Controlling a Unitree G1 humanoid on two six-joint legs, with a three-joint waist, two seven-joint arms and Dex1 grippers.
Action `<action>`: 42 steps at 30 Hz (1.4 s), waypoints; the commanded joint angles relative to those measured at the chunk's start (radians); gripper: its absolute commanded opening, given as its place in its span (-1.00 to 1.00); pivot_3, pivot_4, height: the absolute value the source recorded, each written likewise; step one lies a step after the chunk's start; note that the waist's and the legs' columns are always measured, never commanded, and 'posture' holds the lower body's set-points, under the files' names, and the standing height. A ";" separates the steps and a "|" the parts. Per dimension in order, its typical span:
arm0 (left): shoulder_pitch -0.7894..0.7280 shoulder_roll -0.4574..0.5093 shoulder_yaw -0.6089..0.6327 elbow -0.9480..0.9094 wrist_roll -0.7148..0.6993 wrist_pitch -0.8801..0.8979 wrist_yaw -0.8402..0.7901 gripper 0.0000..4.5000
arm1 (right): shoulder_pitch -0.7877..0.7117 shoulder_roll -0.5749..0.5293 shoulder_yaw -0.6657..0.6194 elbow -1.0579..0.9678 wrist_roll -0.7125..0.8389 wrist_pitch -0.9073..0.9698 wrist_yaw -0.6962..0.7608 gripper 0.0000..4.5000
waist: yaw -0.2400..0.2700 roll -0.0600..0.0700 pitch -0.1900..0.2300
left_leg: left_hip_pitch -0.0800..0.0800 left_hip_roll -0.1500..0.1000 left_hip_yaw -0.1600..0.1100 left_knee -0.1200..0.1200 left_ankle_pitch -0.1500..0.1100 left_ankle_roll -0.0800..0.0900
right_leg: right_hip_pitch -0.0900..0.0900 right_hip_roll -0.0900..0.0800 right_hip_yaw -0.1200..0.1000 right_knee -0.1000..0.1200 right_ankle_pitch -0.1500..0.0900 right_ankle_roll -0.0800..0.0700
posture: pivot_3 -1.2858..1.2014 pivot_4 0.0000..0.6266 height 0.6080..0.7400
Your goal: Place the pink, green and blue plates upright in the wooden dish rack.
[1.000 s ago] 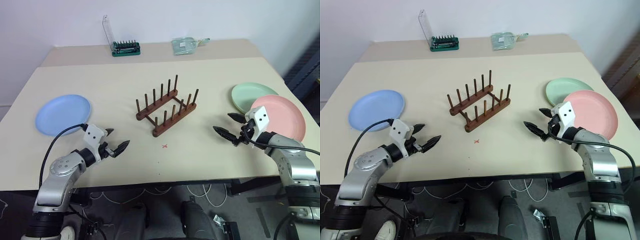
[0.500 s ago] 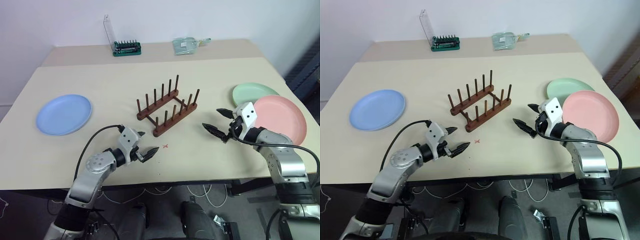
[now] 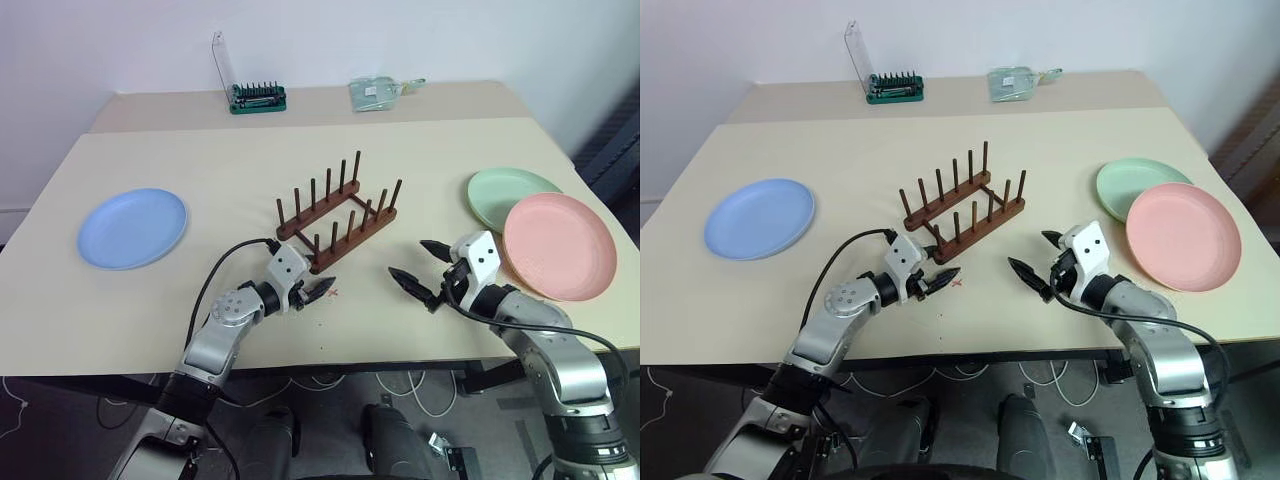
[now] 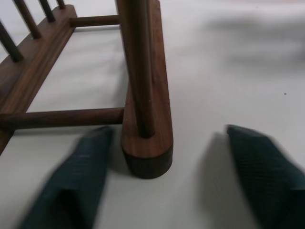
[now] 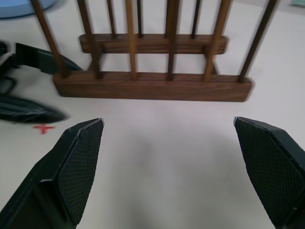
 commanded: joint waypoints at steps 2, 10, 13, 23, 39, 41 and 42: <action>0.011 0.008 -0.003 0.014 -0.004 -0.003 -0.033 -0.52 | 0.034 0.003 0.036 -0.046 -0.034 -0.064 0.008 1.00 | -0.001 0.000 0.000 | 0.000 0.000 0.000 0.000 0.000 0.000 | 0.000 0.000 0.000 0.000 0.000 0.000 | 0.03 -0.52 1.00; -0.037 0.040 0.009 0.069 -0.031 -0.048 -0.142 -0.67 | -0.041 0.008 0.026 0.061 -0.087 -0.115 -0.034 1.00 | -0.005 0.001 -0.001 | 0.002 0.000 0.000 0.000 0.000 0.000 | 0.001 0.000 0.000 0.000 0.000 0.000 | 0.03 -0.52 1.00; -0.078 0.068 -0.003 0.093 -0.072 -0.054 -0.278 -0.67 | -0.026 0.012 0.018 0.061 -0.089 -0.122 -0.046 1.00 | -0.003 0.001 -0.001 | 0.001 0.000 -0.001 0.000 0.000 0.000 | 0.001 0.000 -0.001 0.000 0.000 0.000 | 0.03 -0.52 1.00; -0.255 0.125 0.002 0.373 -0.029 -0.183 -0.449 -0.45 | 0.026 0.023 0.030 0.025 -0.112 -0.132 -0.079 1.00 | -0.009 0.000 -0.001 | 0.001 0.000 -0.001 -0.001 0.000 0.000 | 0.001 0.000 -0.001 0.000 0.000 0.000 | 0.03 -0.52 1.00; 0.097 0.213 0.054 -0.146 -0.125 0.149 -0.309 -1.00 | 0.034 -0.026 0.061 0.075 -0.156 -0.060 -0.062 -0.49 | -0.004 0.002 -0.002 | 0.004 0.001 -0.001 -0.001 0.000 0.000 | 0.003 0.001 -0.001 0.000 0.000 0.000 | 0.03 -0.52 1.00; 0.103 0.190 0.035 -0.174 -0.124 0.188 -0.284 -1.00 | 0.015 -0.020 0.083 0.090 -0.180 -0.062 -0.077 -0.95 | -0.001 0.002 -0.002 | 0.004 0.000 -0.002 -0.001 0.000 0.000 | 0.005 0.000 -0.001 -0.001 -0.001 0.000 | 0.03 -0.52 1.00; 0.104 0.177 0.032 -0.185 -0.131 0.202 -0.273 -1.00 | 0.005 -0.019 0.092 0.099 -0.195 -0.061 -0.085 -0.98 | -0.001 0.002 -0.002 | 0.004 0.000 -0.002 0.000 0.000 0.000 | 0.005 0.000 -0.001 -0.001 -0.001 0.001 | 0.03 -0.52 1.00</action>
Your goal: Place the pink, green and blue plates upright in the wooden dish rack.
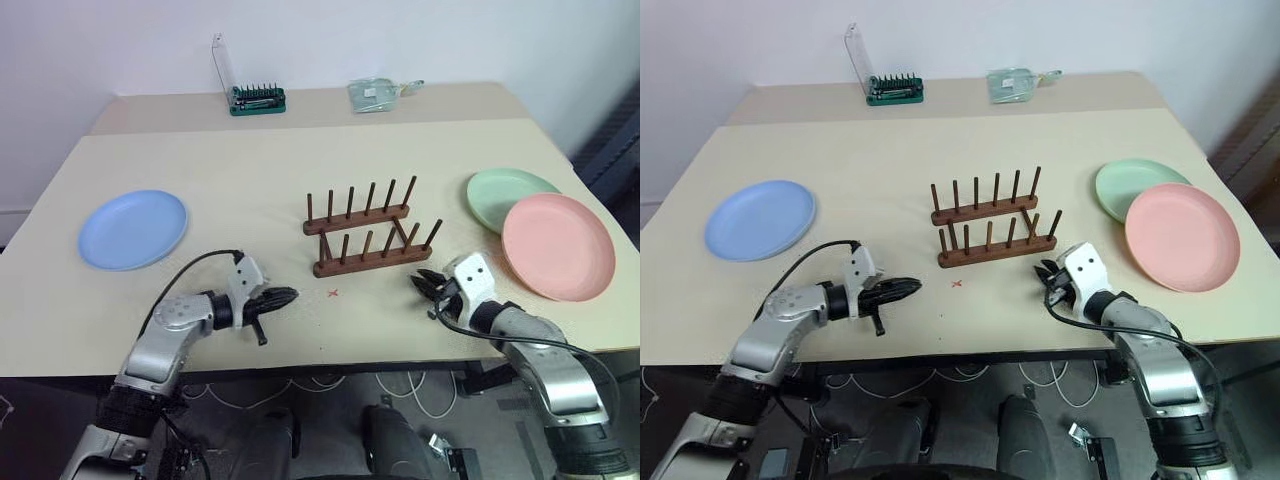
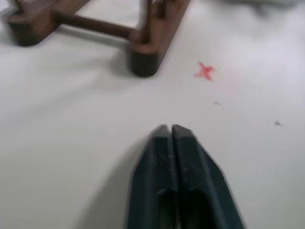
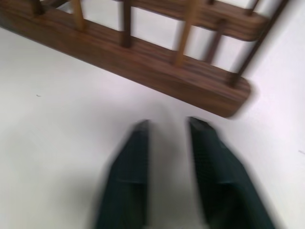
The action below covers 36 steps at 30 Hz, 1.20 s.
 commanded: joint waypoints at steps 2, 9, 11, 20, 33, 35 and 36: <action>0.006 -0.066 -0.052 -0.052 -0.002 0.071 0.063 -1.00 | -0.049 0.008 0.028 0.026 -0.049 0.002 -0.032 -0.98 | -0.001 0.000 0.000 | 0.000 0.000 0.000 0.000 0.000 0.000 | 0.000 0.000 0.000 0.000 0.000 0.000 | 0.03 -0.52 1.00; -0.027 -0.154 -0.051 0.024 0.055 0.034 0.187 -1.00 | -0.119 0.022 0.056 0.117 -0.110 -0.017 -0.073 -0.98 | -0.004 0.000 0.000 | 0.002 0.000 0.000 0.000 0.000 0.000 | 0.002 0.000 0.000 0.000 0.000 0.000 | 0.03 -0.52 1.00; -0.072 -0.175 -0.053 0.115 0.127 -0.018 0.282 -1.00 | -0.168 0.039 0.067 0.177 -0.133 -0.031 -0.095 -0.98 | -0.004 0.000 -0.001 | 0.003 0.000 0.000 -0.001 0.000 0.000 | 0.002 0.000 0.000 0.000 0.000 0.000 | 0.03 -0.52 1.00; -0.166 -0.229 -0.024 0.311 0.190 -0.122 0.433 -1.00 | -0.287 0.100 0.091 0.313 -0.187 -0.099 -0.134 -0.98 | -0.006 0.000 -0.002 | 0.011 0.000 0.000 -0.002 0.000 0.000 | 0.009 0.001 0.000 0.000 -0.001 0.001 | 0.03 -0.52 1.00; -0.160 -0.205 -0.016 0.334 0.202 -0.166 0.469 -1.00 | -0.236 0.079 0.073 0.223 -0.216 -0.134 -0.135 -0.98 | -0.009 0.003 -0.005 | 0.011 0.000 0.000 -0.003 0.000 0.000 | 0.009 0.001 0.000 0.001 -0.001 0.001 | 0.03 -0.52 1.00; -0.104 -0.157 -0.017 0.254 0.152 -0.159 0.365 -1.00 | -0.177 0.026 0.016 0.096 -0.147 -0.111 -0.058 -0.98 | -0.012 0.003 -0.005 | 0.010 0.000 0.000 -0.003 0.000 0.000 | 0.008 0.001 0.000 0.000 -0.001 0.001 | 0.03 -0.52 1.00; -0.074 -0.130 -0.010 0.216 0.126 -0.164 0.315 -1.00 | -0.144 0.003 -0.025 0.031 -0.109 -0.096 -0.031 -0.88 | -0.013 0.003 -0.005 | 0.010 0.000 0.000 -0.004 0.000 0.000 | 0.007 0.001 0.000 0.000 -0.001 0.002 | 0.03 -0.52 1.00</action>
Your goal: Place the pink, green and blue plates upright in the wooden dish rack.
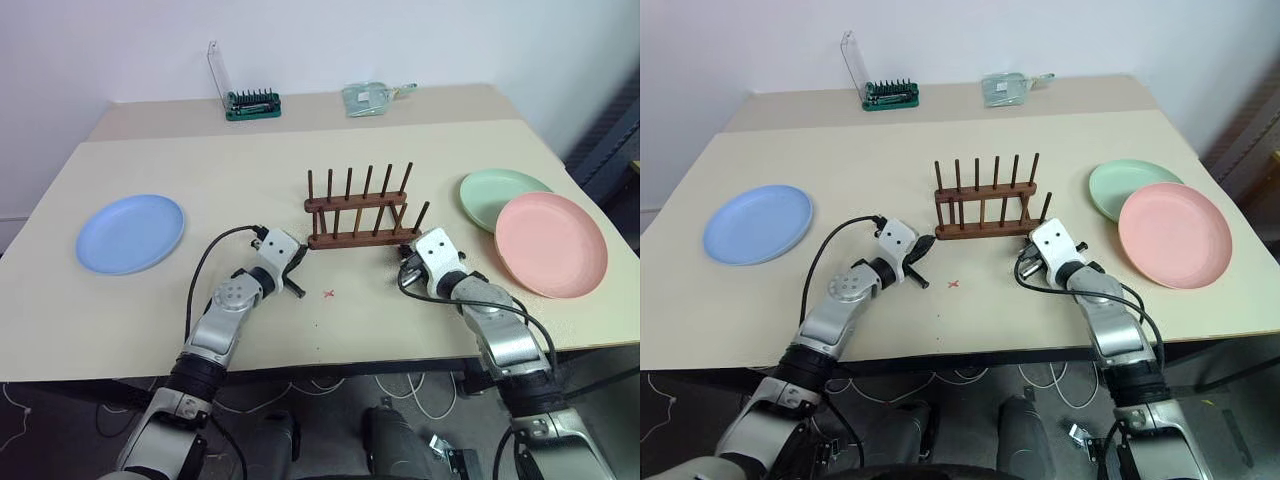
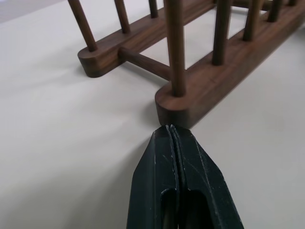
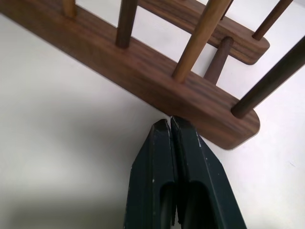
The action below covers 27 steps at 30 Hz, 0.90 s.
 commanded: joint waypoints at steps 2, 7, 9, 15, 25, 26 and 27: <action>0.143 0.126 0.039 -0.136 -0.114 0.033 -0.213 -1.00 | 0.121 -0.113 -0.191 -0.296 0.145 0.052 0.105 -0.60 | -0.003 0.001 0.000 | 0.000 0.000 0.000 -0.001 -0.001 0.000 | -0.001 0.000 0.000 0.000 -0.001 0.000 | 0.03 -0.52 1.00; 0.208 0.214 0.047 -0.215 -0.176 0.035 -0.346 -1.00 | 0.224 -0.196 -0.326 -0.392 0.141 0.112 0.086 0.52 | 0.005 0.001 0.000 | 0.000 0.001 0.000 0.000 -0.003 0.000 | -0.001 0.000 0.000 0.000 -0.005 -0.001 | 0.03 -0.52 1.00; 0.197 0.227 0.035 -0.244 -0.209 0.030 -0.415 -1.00 | 0.290 -0.224 -0.403 -0.395 0.103 0.151 0.052 0.68 | 0.010 0.000 0.000 | -0.001 0.001 0.000 0.000 -0.003 0.000 | 0.000 0.000 0.000 -0.001 -0.007 0.000 | 0.03 -0.52 1.00; 0.143 0.196 -0.009 -0.254 -0.204 0.036 -0.465 -1.00 | 0.370 -0.219 -0.404 -0.369 0.046 0.175 -0.003 0.68 | 0.016 0.000 0.001 | -0.003 0.000 0.001 0.001 -0.003 0.000 | -0.001 -0.002 0.000 -0.002 -0.006 -0.002 | 0.03 -0.52 1.00; 0.114 0.146 -0.027 -0.260 -0.188 0.013 -0.450 -1.00 | 0.314 -0.204 -0.342 -0.199 -0.040 0.125 -0.085 -0.09 | 0.010 -0.001 0.001 | -0.003 0.000 0.001 0.000 -0.003 0.000 | -0.001 -0.002 0.000 -0.002 -0.006 -0.002 | 0.03 -0.52 1.00; 0.115 0.147 -0.027 -0.262 -0.189 0.014 -0.451 -1.00 | 0.309 -0.206 -0.343 -0.197 -0.046 0.127 -0.088 -0.34 | 0.009 -0.001 0.001 | -0.003 0.000 0.001 0.000 -0.003 0.000 | -0.001 -0.002 0.000 -0.002 -0.006 -0.002 | 0.03 -0.52 1.00; 0.117 0.148 -0.027 -0.266 -0.193 0.019 -0.454 -1.00 | 0.309 -0.211 -0.344 -0.196 -0.054 0.125 -0.092 -0.58 | 0.009 -0.001 0.001 | -0.003 0.000 0.001 0.000 -0.003 0.000 | -0.001 -0.002 0.000 -0.002 -0.006 -0.002 | 0.03 -0.52 1.00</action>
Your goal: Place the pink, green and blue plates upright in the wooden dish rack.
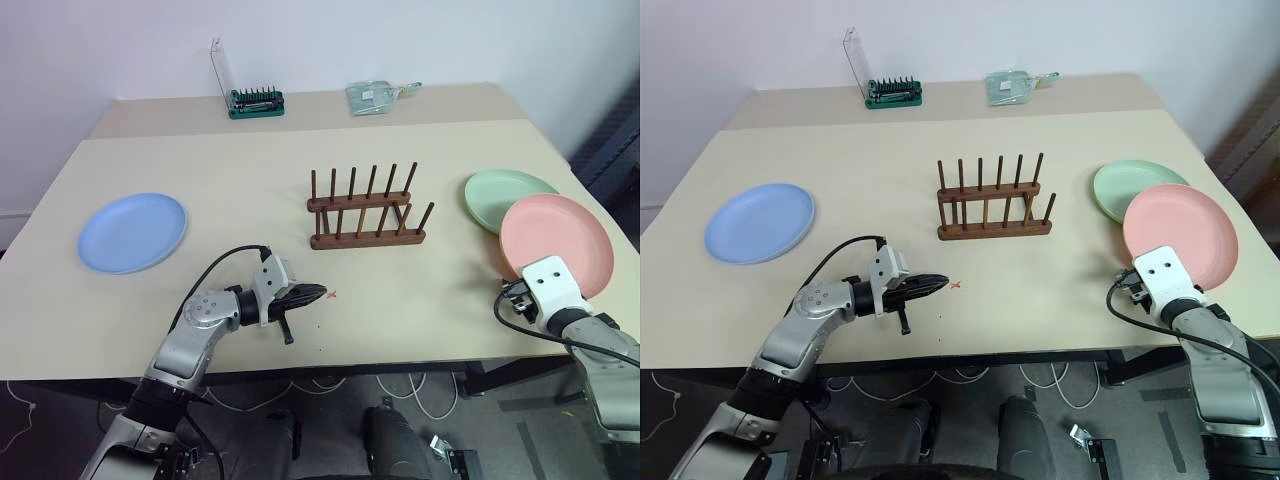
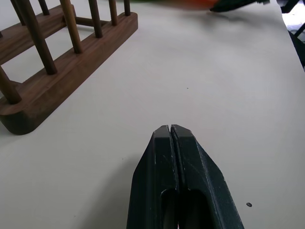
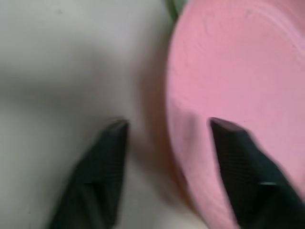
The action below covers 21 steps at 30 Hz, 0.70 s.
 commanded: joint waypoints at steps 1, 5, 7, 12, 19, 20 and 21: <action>0.007 0.004 0.005 -0.042 -0.010 -0.008 -0.008 -1.00 | -0.017 -0.022 -0.011 -0.008 -0.028 -0.020 -0.017 -0.78 | 0.000 0.000 0.000 | 0.000 0.000 0.000 0.000 0.000 0.000 | 0.000 0.000 0.000 0.000 0.000 0.000 | 0.03 -0.52 1.00; 0.012 -0.002 0.004 -0.046 -0.013 -0.004 -0.008 -1.00 | -0.005 -0.037 -0.006 -0.025 -0.069 -0.033 -0.033 -0.99 | 0.000 0.000 0.000 | 0.000 0.000 0.000 0.000 0.000 0.000 | 0.000 0.000 0.000 0.000 -0.001 0.001 | 0.03 -0.52 1.00; 0.013 -0.005 0.002 -0.045 -0.017 -0.004 -0.012 -1.00 | 0.008 -0.049 -0.015 -0.065 -0.090 -0.050 -0.039 -0.99 | 0.000 0.000 0.000 | 0.000 0.000 0.000 0.000 0.000 0.000 | 0.000 0.000 0.000 0.000 -0.001 0.001 | 0.03 -0.52 1.00; -0.002 -0.023 0.007 -0.014 -0.018 -0.023 -0.017 -1.00 | 0.044 -0.106 -0.051 -0.182 -0.158 -0.123 -0.039 -0.99 | 0.000 0.000 0.000 | -0.001 0.000 0.000 0.000 0.000 0.000 | 0.000 0.000 0.000 0.000 -0.002 0.003 | 0.03 -0.52 1.00; -0.019 -0.015 0.055 0.030 -0.014 -0.038 0.000 -1.00 | -0.302 -0.029 -0.028 -0.325 0.227 -0.005 0.118 -0.99 | -0.012 -0.002 0.004 | 0.001 0.001 0.000 0.000 0.000 0.000 | 0.000 0.001 0.000 0.001 -0.002 0.003 | 0.03 -0.52 1.00; -0.016 -0.010 0.061 0.031 -0.014 -0.038 0.004 -1.00 | -0.342 -0.009 -0.021 -0.330 0.273 0.024 0.128 -0.99 | -0.010 -0.003 0.004 | 0.001 0.002 0.000 -0.001 0.000 0.000 | 0.000 0.002 0.000 0.001 -0.002 0.003 | 0.03 -0.52 1.00; -0.007 0.001 0.071 0.027 -0.014 -0.039 0.006 -1.00 | -0.406 0.021 -0.011 -0.321 0.331 0.059 0.136 -0.99 | -0.005 -0.004 0.005 | 0.001 0.002 -0.001 -0.001 0.000 0.000 | 0.000 0.002 -0.001 0.000 -0.001 0.003 | 0.03 -0.52 1.00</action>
